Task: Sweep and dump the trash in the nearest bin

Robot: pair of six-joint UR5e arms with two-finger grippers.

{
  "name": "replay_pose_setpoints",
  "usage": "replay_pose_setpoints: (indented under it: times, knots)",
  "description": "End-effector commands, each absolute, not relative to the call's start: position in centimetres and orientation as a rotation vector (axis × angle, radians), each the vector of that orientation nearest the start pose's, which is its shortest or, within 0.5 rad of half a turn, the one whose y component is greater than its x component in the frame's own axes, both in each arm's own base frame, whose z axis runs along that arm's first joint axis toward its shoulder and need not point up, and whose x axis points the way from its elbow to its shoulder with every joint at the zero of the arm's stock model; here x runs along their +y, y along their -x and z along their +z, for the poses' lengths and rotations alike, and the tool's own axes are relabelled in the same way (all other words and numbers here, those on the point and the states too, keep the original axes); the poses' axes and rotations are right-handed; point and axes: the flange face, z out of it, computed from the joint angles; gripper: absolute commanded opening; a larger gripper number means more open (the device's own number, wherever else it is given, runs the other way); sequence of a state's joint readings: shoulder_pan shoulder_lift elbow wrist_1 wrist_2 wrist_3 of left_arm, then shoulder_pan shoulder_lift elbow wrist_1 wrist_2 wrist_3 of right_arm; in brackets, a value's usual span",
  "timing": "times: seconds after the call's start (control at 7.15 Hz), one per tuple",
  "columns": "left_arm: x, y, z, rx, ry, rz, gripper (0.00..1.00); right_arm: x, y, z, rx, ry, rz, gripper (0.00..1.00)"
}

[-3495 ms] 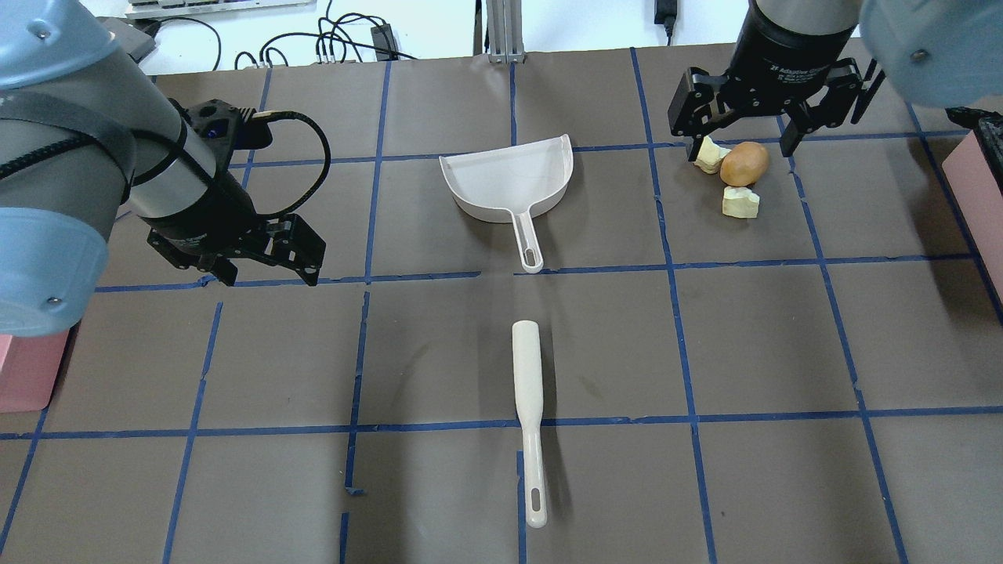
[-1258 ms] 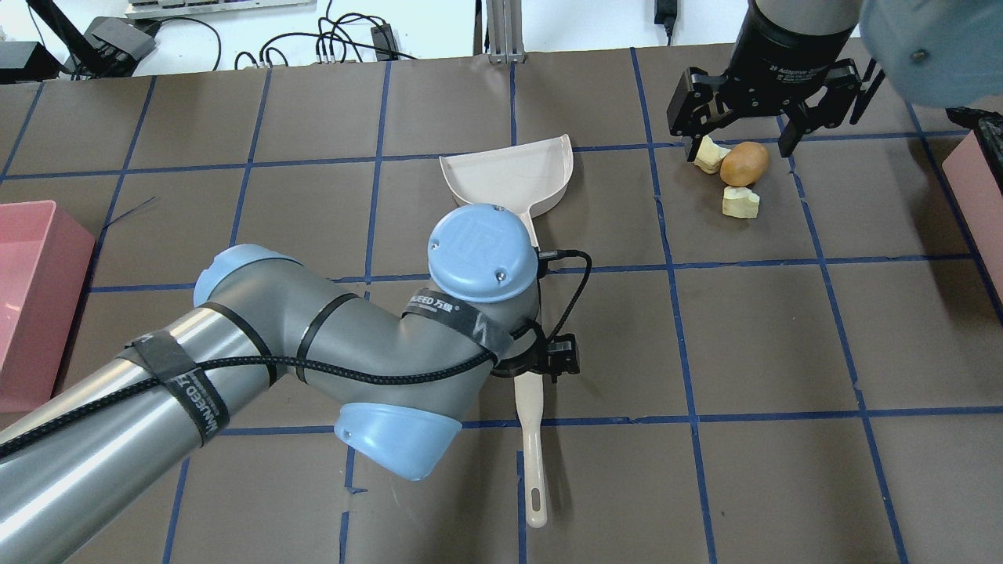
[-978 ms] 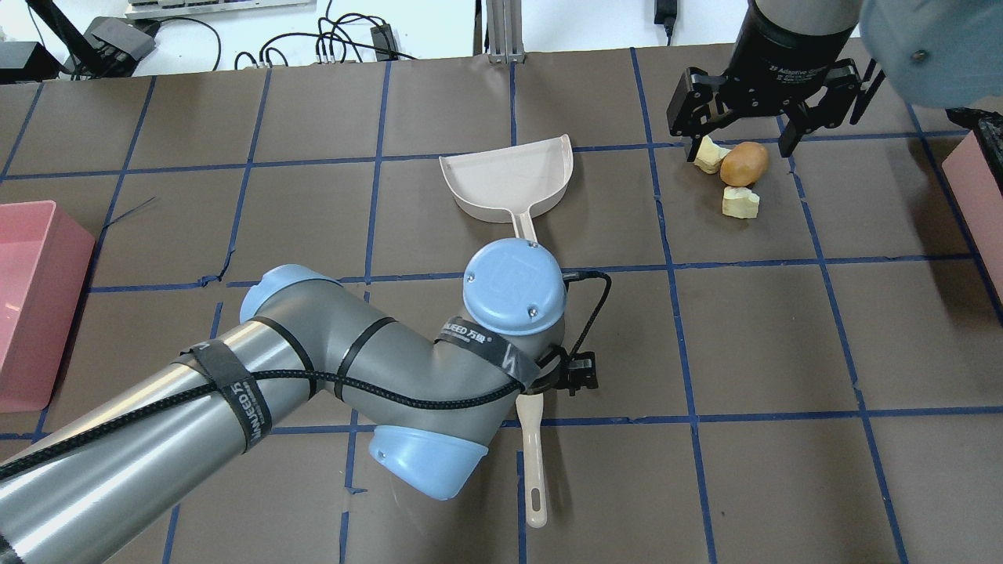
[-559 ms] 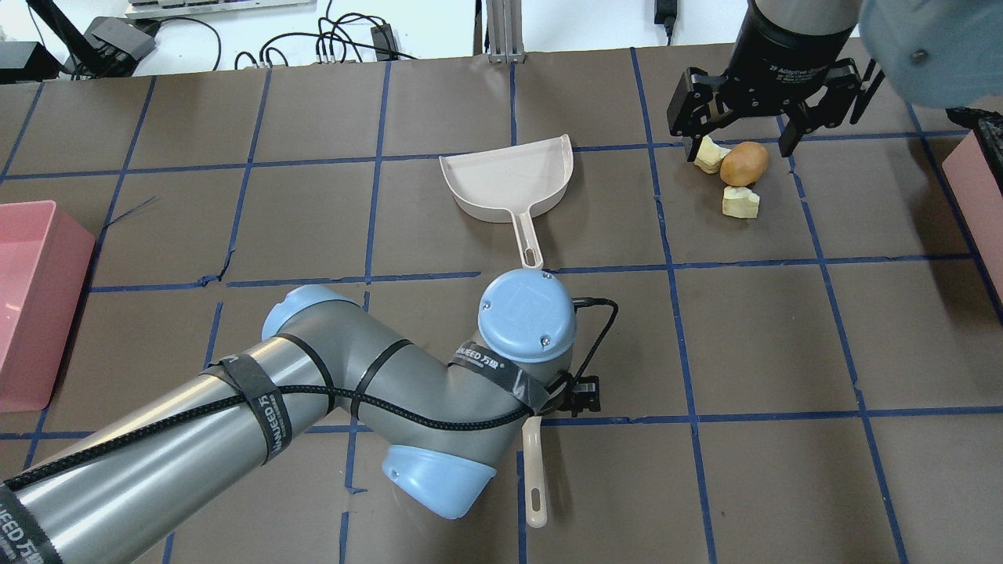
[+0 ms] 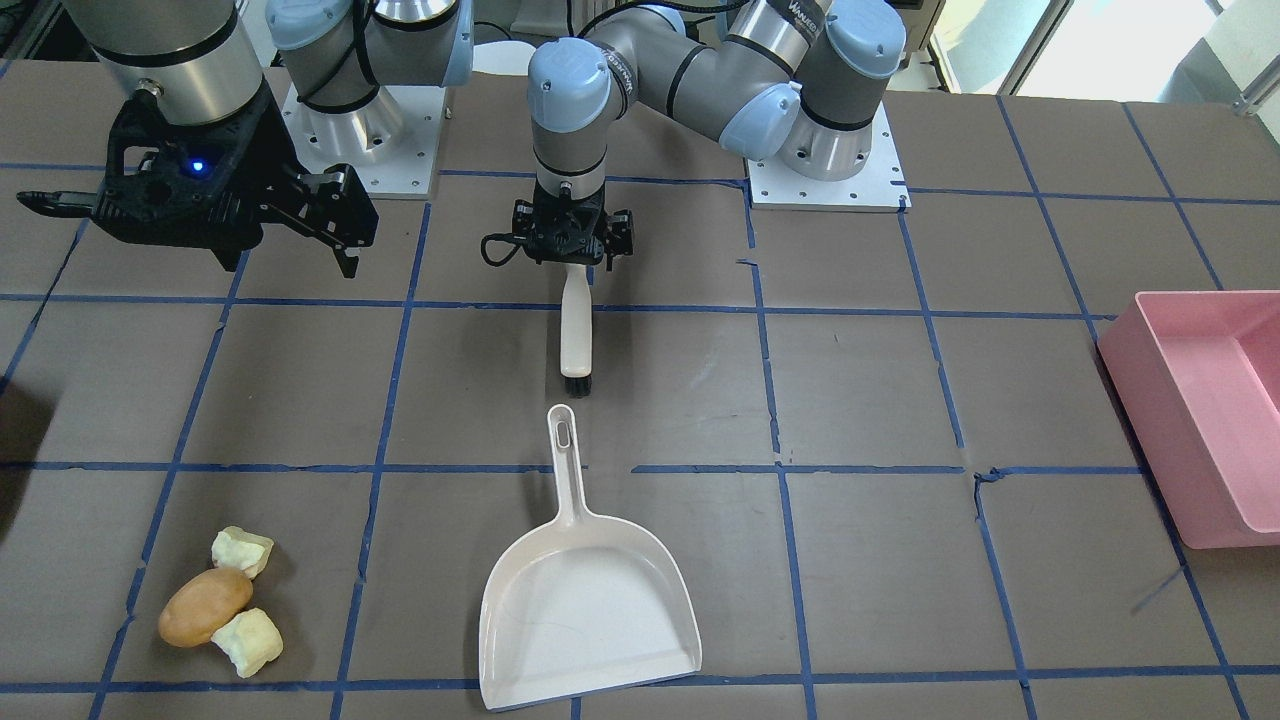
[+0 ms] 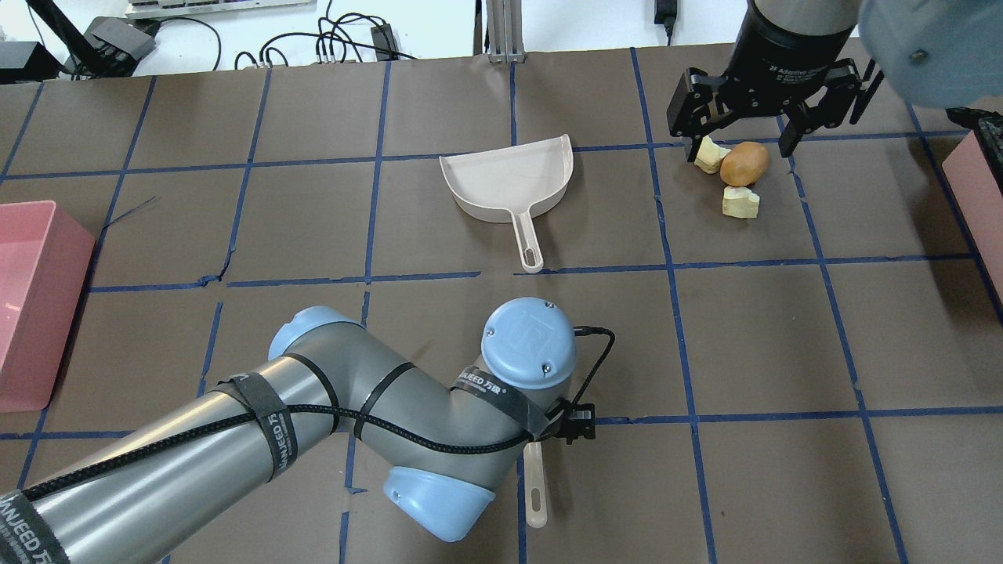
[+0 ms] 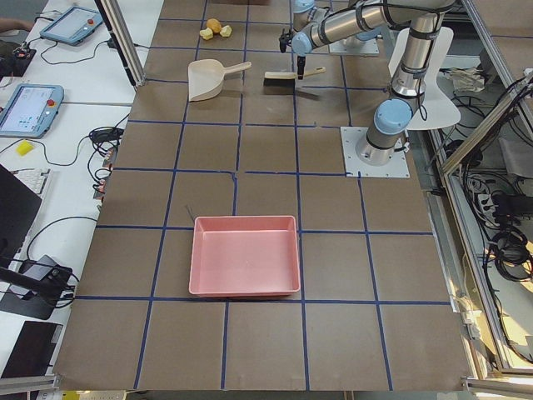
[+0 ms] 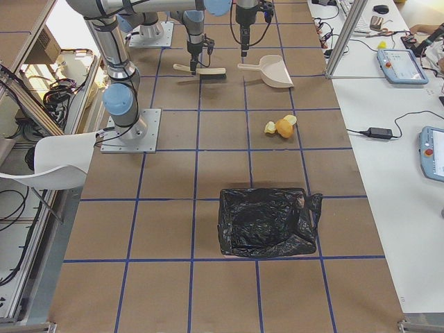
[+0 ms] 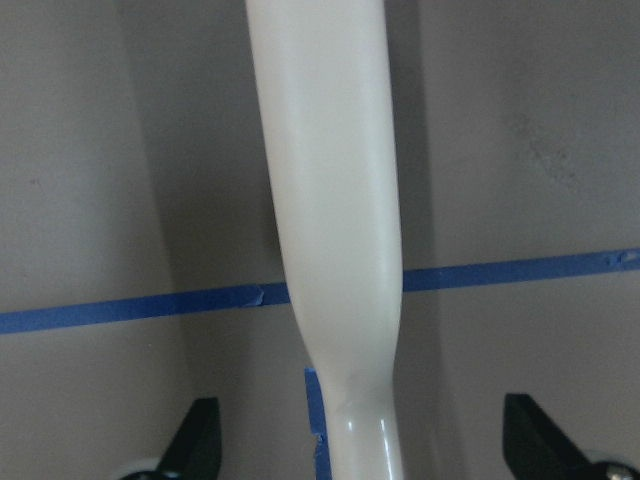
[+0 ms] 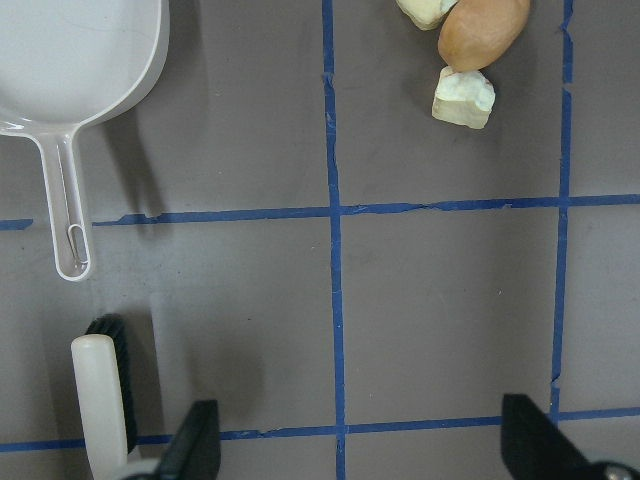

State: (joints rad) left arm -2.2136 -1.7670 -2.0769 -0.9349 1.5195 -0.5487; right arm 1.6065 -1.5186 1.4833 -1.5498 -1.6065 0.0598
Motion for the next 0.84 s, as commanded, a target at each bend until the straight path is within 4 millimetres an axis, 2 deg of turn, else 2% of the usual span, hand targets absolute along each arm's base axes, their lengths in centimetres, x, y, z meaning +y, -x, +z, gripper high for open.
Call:
replay_pose_setpoints:
  times: [0.0, 0.42, 0.7]
  knots:
    - [-28.9, 40.0, 21.8, 3.137, -0.16, 0.146, 1.0, -51.0, -14.9, 50.3, 3.176, -0.037, -0.027, 1.0]
    - [-28.3, 40.1, 21.9, 3.13, -0.187, 0.137, 1.0, -51.0, -14.9, 50.3, 3.174, -0.037, -0.024, 1.0]
    - [-26.9, 39.6, 21.0, 3.108, -0.214, 0.166, 1.0, -51.0, -15.0, 50.3, 3.171, -0.037, -0.024, 1.0]
